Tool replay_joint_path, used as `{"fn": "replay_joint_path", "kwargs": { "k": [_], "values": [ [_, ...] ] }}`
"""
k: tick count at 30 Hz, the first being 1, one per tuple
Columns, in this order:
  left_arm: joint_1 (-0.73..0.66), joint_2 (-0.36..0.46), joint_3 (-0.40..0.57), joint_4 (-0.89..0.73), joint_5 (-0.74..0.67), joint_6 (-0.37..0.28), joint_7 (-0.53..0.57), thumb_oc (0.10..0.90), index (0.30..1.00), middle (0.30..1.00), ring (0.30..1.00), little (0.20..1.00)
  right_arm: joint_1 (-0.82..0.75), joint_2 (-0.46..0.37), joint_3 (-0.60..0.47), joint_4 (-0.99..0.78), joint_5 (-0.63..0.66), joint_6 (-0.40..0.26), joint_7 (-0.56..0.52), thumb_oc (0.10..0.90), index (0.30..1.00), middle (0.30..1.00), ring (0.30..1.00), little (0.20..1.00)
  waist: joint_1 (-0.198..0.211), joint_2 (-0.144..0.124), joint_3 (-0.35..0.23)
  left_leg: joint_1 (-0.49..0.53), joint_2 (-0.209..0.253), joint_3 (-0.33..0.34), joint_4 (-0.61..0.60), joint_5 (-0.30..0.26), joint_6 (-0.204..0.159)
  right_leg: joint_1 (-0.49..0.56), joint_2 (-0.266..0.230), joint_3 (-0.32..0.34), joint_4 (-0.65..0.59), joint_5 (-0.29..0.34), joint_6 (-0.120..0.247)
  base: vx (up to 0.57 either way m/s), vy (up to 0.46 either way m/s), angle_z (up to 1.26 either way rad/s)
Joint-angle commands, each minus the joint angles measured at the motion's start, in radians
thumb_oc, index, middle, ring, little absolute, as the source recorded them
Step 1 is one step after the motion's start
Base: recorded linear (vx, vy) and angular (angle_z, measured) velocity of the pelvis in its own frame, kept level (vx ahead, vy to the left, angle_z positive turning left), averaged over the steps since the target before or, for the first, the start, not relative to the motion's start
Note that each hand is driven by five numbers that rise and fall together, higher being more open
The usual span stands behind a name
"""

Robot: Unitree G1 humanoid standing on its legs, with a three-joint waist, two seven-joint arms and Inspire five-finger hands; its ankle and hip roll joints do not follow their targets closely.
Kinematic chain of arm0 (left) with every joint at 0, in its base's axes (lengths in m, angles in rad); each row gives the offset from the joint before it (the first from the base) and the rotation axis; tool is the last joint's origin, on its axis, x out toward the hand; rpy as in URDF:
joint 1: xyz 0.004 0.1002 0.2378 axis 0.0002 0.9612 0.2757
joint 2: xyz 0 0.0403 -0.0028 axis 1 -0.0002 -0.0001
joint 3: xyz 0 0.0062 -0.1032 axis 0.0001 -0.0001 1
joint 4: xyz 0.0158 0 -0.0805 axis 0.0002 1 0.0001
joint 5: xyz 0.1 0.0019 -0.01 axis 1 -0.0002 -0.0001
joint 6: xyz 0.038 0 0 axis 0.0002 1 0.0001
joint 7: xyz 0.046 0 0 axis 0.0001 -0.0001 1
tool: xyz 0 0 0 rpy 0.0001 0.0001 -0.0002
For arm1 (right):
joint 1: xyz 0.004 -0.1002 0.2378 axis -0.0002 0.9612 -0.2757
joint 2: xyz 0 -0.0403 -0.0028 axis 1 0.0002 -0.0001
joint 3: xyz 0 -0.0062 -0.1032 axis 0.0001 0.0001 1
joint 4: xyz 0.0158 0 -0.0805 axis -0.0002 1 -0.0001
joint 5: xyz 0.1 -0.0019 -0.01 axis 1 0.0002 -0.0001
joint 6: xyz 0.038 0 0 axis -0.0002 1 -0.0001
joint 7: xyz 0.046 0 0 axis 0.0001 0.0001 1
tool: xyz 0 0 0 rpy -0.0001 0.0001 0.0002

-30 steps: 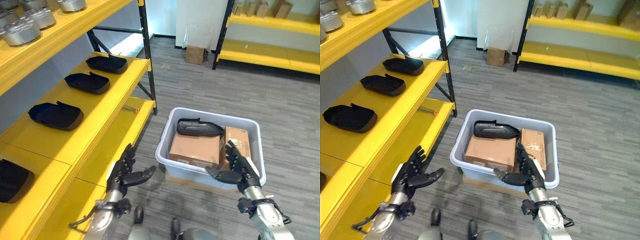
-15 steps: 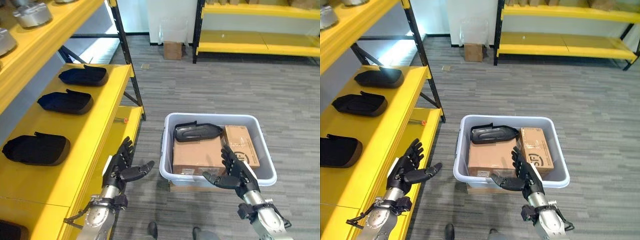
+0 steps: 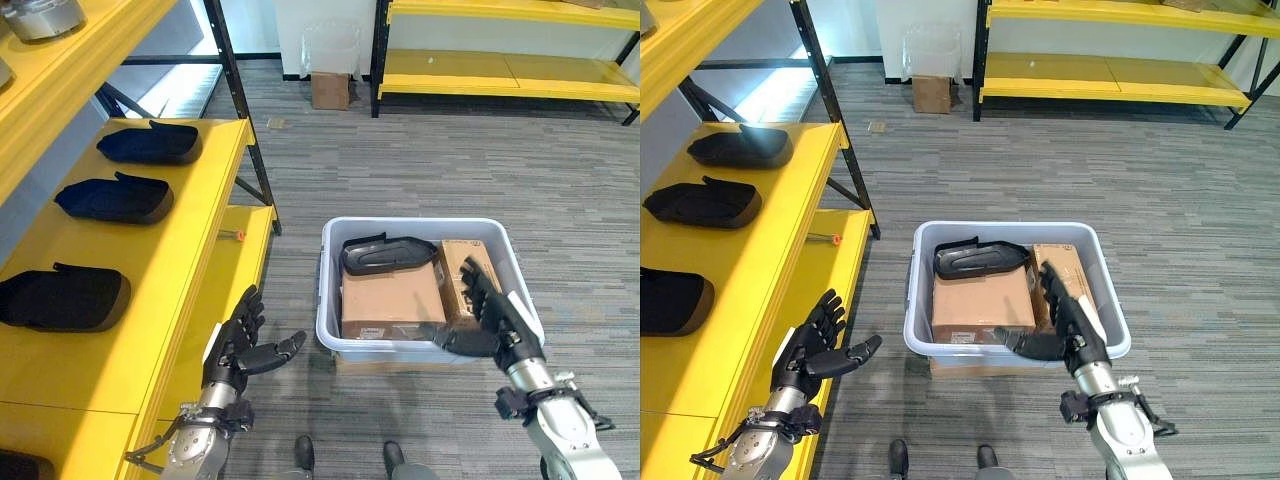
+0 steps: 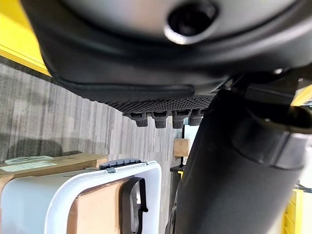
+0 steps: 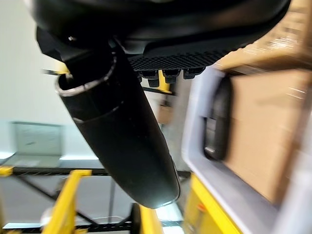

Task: Move parts from the plastic box to the shelf.

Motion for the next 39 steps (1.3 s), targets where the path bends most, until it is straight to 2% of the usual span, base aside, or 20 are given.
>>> {"fn": "replay_joint_path", "kwargs": {
  "k": [1,7,10,13,14,19,22,31,39],
  "values": [
    [-0.032,0.074,0.058,-0.143,-0.015,-0.08,-0.034,0.9,1.0,1.0,1.0,1.0,-0.123,-0.053,-0.076,-0.072,-0.038,-0.13,-0.041,0.9,1.0,1.0,1.0,1.0,0.014,-0.057,-0.079,-0.034,0.077,-0.001,0.103,-0.117,-0.024,0.005,-0.097,-0.035,-0.046,-0.013,0.053,0.01,-0.047,0.04],
    [-0.052,0.113,0.024,-0.163,-0.032,-0.064,-0.058,0.9,1.0,1.0,1.0,1.0,-0.329,-0.219,-0.029,-0.019,-0.104,-0.108,-0.076,0.9,1.0,1.0,1.0,1.0,0.035,-0.06,-0.06,-0.054,0.088,-0.011,0.101,-0.102,-0.036,-0.007,-0.092,-0.048,-0.05,-0.014,0.047,-0.03,-0.04,0.04],
    [-0.059,0.131,0.007,-0.17,-0.047,-0.061,-0.062,0.9,1.0,1.0,1.0,1.0,-0.434,-0.288,0.037,0.024,-0.125,-0.09,-0.081,0.9,1.0,1.0,1.0,1.0,0.046,-0.059,-0.044,-0.073,0.092,-0.02,0.101,-0.093,-0.041,-0.022,-0.089,-0.053,-0.048,-0.013,0.043,-0.07,-0.029,0.1],
    [-0.061,0.141,0.004,-0.17,-0.051,-0.059,-0.058,0.9,1.0,1.0,1.0,1.0,-0.511,-0.326,0.088,0.066,-0.134,-0.079,-0.085,0.9,1.0,1.0,1.0,1.0,0.05,-0.058,-0.032,-0.09,0.095,-0.023,0.103,-0.086,-0.044,-0.036,-0.086,-0.058,-0.045,-0.011,0.041,-0.08,-0.027,0.06],
    [-0.062,0.152,0.001,-0.171,-0.053,-0.059,-0.053,0.9,1.0,1.0,1.0,1.0,-0.581,-0.358,0.135,0.09,-0.143,-0.065,-0.089,0.9,1.0,1.0,1.0,1.0,0.058,-0.058,-0.016,-0.106,0.097,-0.028,0.104,-0.08,-0.046,-0.054,-0.084,-0.06,-0.04,-0.01,0.038,-0.11,-0.023,0.05],
    [-0.065,0.164,0.011,-0.172,-0.061,-0.067,-0.033,0.9,1.0,1.0,1.0,1.0,-0.717,-0.401,0.224,0.177,-0.139,-0.038,-0.098,0.9,1.0,1.0,1.0,1.0,0.073,-0.051,0.032,-0.161,0.101,-0.038,0.117,-0.064,-0.052,-0.111,-0.079,-0.068,-0.018,-0.003,0.03,-0.13,-0.017,0.03],
    [-0.07,0.18,0.02,-0.17,-0.057,-0.073,-0.017,0.9,1.0,1.0,1.0,1.0,-0.841,-0.455,0.305,0.258,-0.145,-0.015,-0.108,0.9,1.0,1.0,1.0,1.0,0.082,-0.043,0.069,-0.199,0.101,-0.042,0.127,-0.053,-0.055,-0.161,-0.075,-0.063,0.009,0.0,0.026,-0.13,-0.001,0.06],
    [-0.082,0.193,0.035,-0.149,-0.058,-0.086,0.013,0.9,1.0,1.0,1.0,1.0,-1.076,-0.483,0.46,0.408,-0.172,0.008,-0.127,0.9,1.0,1.0,1.0,1.0,0.102,-0.034,0.131,-0.255,0.103,-0.043,0.15,-0.039,-0.057,-0.244,-0.066,-0.057,0.06,0.001,0.021,-0.07,0.007,-0.01],
    [-0.097,0.191,0.045,-0.127,-0.05,-0.096,0.037,0.9,1.0,1.0,1.0,1.0,-1.211,-0.496,0.544,0.473,-0.213,0.015,-0.14,0.9,1.0,1.0,1.0,1.0,0.111,-0.026,0.172,-0.291,0.103,-0.049,0.168,-0.036,-0.058,-0.294,-0.058,-0.056,0.107,-0.012,0.014,-0.04,-0.001,-0.01]
  ]
}}
